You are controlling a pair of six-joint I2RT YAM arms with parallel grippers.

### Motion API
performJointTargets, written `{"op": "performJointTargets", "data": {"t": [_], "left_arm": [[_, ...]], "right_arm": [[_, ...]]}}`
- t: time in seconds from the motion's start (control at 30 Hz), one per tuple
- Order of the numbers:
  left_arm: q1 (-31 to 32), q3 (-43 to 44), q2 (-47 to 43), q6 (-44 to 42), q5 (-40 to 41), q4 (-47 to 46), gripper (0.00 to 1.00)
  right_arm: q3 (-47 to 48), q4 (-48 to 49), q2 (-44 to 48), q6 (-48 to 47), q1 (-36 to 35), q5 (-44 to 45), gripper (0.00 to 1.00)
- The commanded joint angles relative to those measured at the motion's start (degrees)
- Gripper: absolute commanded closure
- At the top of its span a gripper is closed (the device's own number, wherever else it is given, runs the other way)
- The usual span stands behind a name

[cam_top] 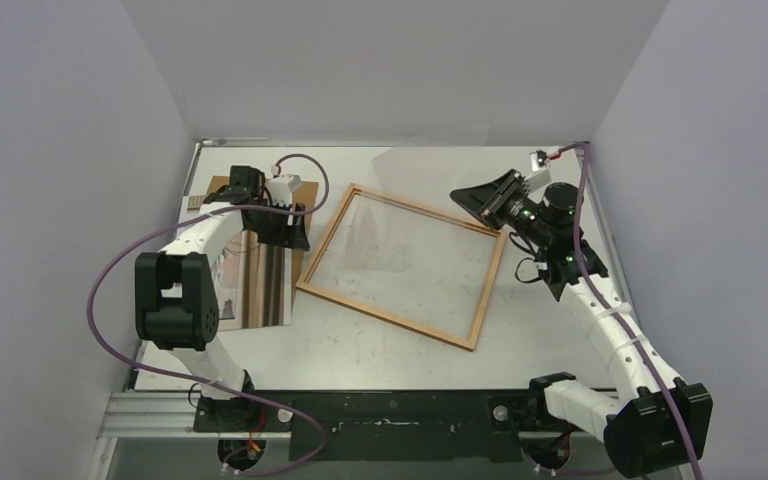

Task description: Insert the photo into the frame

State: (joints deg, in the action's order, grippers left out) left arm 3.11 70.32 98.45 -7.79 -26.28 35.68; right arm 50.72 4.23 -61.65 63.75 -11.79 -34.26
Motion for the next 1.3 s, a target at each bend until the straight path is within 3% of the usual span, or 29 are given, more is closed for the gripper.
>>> {"op": "performJointTargets", "data": {"t": [0.0, 0.2, 0.53, 0.93, 1.27], "left_arm": [[-1.1, -0.3, 0.2, 2.6, -1.4, -3.8, 0.39], [-7.4, 3.6, 0.2, 8.3, -4.4, -4.2, 0.39], [-10.3, 4.5, 0.0, 8.7, -1.9, -4.8, 0.38], [-9.5, 1.7, 0.7, 5.9, 0.1, -6.1, 0.39], [-0.7, -1.3, 0.2, 1.4, 3.9, -6.5, 0.39]], "right_arm": [[6.7, 2.0, 0.4, 0.5, -5.0, 1.5, 0.95], [9.1, 3.3, 1.3, 1.9, -8.0, 2.0, 0.95], [-1.1, 8.2, -0.9, 2.4, -8.0, 3.1, 0.95], [-14.5, 15.3, -5.4, -0.3, -2.6, 4.1, 0.95], [-17.4, 11.4, -4.7, -5.2, 0.3, 5.6, 0.95]]}}
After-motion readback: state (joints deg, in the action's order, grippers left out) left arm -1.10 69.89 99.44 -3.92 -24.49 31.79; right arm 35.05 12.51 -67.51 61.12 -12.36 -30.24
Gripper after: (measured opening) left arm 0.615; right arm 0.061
